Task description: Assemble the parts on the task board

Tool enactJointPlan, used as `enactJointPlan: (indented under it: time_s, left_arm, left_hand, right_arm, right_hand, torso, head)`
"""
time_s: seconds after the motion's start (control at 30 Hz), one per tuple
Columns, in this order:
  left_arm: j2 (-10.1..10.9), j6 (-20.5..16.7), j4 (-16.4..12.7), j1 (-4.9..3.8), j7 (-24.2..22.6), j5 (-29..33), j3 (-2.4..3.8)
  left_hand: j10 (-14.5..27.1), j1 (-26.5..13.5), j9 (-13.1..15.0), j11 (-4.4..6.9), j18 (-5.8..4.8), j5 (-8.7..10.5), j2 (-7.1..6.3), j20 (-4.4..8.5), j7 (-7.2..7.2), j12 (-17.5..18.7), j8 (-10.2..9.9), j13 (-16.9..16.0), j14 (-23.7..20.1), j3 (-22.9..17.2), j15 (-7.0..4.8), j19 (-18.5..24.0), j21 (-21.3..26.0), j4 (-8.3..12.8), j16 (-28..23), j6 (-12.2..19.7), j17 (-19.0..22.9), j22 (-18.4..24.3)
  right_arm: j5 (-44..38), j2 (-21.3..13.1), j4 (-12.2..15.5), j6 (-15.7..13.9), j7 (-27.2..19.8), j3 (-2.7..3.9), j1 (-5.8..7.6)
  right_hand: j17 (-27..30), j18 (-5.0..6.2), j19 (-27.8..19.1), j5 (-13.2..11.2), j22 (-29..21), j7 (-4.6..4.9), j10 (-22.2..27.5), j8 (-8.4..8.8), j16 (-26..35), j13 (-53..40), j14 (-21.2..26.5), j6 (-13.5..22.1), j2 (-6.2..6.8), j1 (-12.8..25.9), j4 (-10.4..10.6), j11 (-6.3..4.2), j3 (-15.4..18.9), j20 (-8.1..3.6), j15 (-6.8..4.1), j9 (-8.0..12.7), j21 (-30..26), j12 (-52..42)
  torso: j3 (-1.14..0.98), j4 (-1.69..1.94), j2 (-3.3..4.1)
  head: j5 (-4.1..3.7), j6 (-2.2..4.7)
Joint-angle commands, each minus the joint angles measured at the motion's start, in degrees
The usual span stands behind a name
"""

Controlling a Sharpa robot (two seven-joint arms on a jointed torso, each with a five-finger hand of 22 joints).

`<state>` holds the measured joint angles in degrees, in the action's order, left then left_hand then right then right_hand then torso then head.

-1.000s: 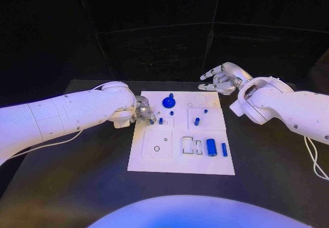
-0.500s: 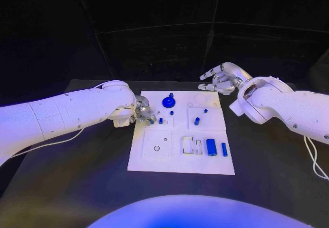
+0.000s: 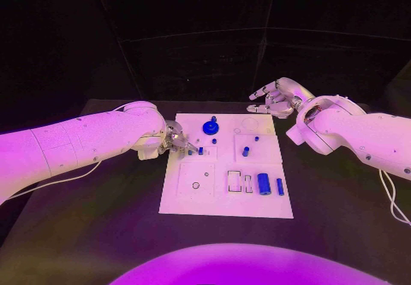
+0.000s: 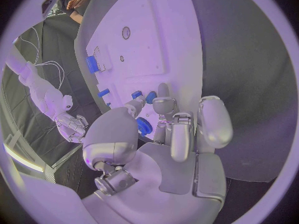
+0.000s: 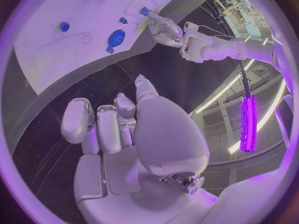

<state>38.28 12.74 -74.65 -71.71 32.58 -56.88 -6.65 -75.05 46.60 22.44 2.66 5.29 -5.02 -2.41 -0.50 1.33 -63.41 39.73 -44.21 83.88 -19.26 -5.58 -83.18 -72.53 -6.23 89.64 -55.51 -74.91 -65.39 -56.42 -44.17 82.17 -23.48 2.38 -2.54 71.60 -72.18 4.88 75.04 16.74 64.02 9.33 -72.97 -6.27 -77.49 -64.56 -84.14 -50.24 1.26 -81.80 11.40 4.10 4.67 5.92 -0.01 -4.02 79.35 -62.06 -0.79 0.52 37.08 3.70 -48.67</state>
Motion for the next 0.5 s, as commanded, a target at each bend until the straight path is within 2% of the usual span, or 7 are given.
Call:
enactJointPlan:
  time_s: [0.03, 0.2, 0.37, 0.47, 0.5]
  left_arm:
    - [0.2, -2.1, -0.1, 0.00, -0.1, -0.2, -0.01]
    - [0.4, -4.7, -0.3, 0.00, -2.1, -0.3, 0.00]
    - [0.8, -11.4, -1.1, 0.01, -7.1, -0.2, 0.00]
    - [1.3, -16.7, -1.7, 0.01, -11.3, 0.5, -0.01]
    - [1.4, -18.9, -1.8, 0.01, -13.3, 1.2, -0.01]
  left_hand:
    - [-0.5, 1.2, 0.0, 0.09, -0.39, 1.61, 0.49, 0.22, -0.14, 0.1, -0.3, 0.0, 6.1, 2.7, -0.38, -0.4, -0.4, -1.4, 0.4, -0.5, -15.1, -0.3]
    - [-0.5, 2.2, 0.1, 0.10, -0.37, 1.91, 0.89, 0.24, -0.16, 0.1, -0.3, 0.0, 6.1, 5.4, -0.41, -0.3, -0.3, -2.8, 0.4, -0.5, -15.1, -0.3]
    - [0.8, 3.8, 0.0, -0.18, 0.19, 1.97, 1.11, 0.14, 0.19, 1.5, -0.6, 1.9, 6.1, 8.8, -0.27, 0.6, 1.9, -4.7, 0.4, 0.4, -15.1, 2.6]
    - [4.0, 4.8, -0.3, -0.71, 1.34, 1.95, 0.79, -0.19, 0.87, 5.3, -1.1, 7.4, 5.7, 11.1, 0.16, 2.8, 7.0, -6.1, -0.3, 2.0, -13.7, 8.9]
    - [6.9, 5.7, -0.5, -1.22, 2.19, 1.90, 0.79, -0.47, 1.39, 8.4, -1.5, 11.7, 4.9, 12.0, 0.61, 4.7, 11.0, -6.8, -1.7, 3.4, -10.9, 13.7]
  right_arm:
    - [-0.2, 0.0, 0.0, 0.3, -0.3, 0.03, 0.10]
    - [-0.2, 0.0, 0.0, 0.4, -0.4, 0.03, 0.09]
    - [-0.2, 0.0, 0.0, 0.4, -0.4, 0.03, 0.09]
    - [-0.2, 0.0, 0.0, 0.4, -0.4, 0.03, 0.09]
    - [-0.2, 0.0, 0.0, 0.4, -0.4, 0.03, 0.09]
  right_hand:
    - [0.1, 0.44, -0.1, 0.2, -0.1, -0.08, 0.3, -0.39, 0.4, 0.1, -2.0, -0.4, -0.38, 0.0, 0.0, -0.01, 0.4, -0.01, -0.36, 0.0, -0.3, 0.1]
    - [0.1, 0.44, -0.2, 0.2, -0.1, -0.07, 0.3, -0.39, 0.4, 0.1, -2.0, -0.4, -0.38, 0.1, 0.1, -0.01, 0.4, -0.01, -0.36, 0.1, -0.4, 0.1]
    - [0.1, 0.44, -0.2, 0.2, -0.1, -0.07, 0.3, -0.39, 0.4, 0.1, -2.0, -0.4, -0.39, 0.1, 0.1, -0.01, 0.4, -0.01, -0.36, 0.1, -0.4, 0.1]
    - [0.1, 0.44, -0.1, 0.2, -0.1, -0.07, 0.3, -0.40, 0.4, 0.1, -2.0, -0.4, -0.41, 0.2, 0.1, 0.00, 0.5, -0.01, -0.36, 0.1, -0.4, 0.1]
    - [0.1, 0.44, -0.1, 0.2, -0.1, -0.07, 0.3, -0.40, 0.4, 0.1, -2.0, -0.4, -0.41, 0.2, 0.1, 0.00, 0.5, -0.01, -0.36, 0.1, -0.4, 0.1]
  torso:
    - [-0.03, -0.06, -0.02]
    - [-0.04, 0.05, -0.03]
    - [-0.06, 0.04, -0.04]
    - [-0.04, 0.01, -0.04]
    - [-0.05, 0.00, -0.04]
  head:
    - [0.02, 0.05]
    - [-0.06, 0.07]
    - [-0.10, 0.11]
    - [-0.20, 0.15]
    - [-0.22, 0.17]
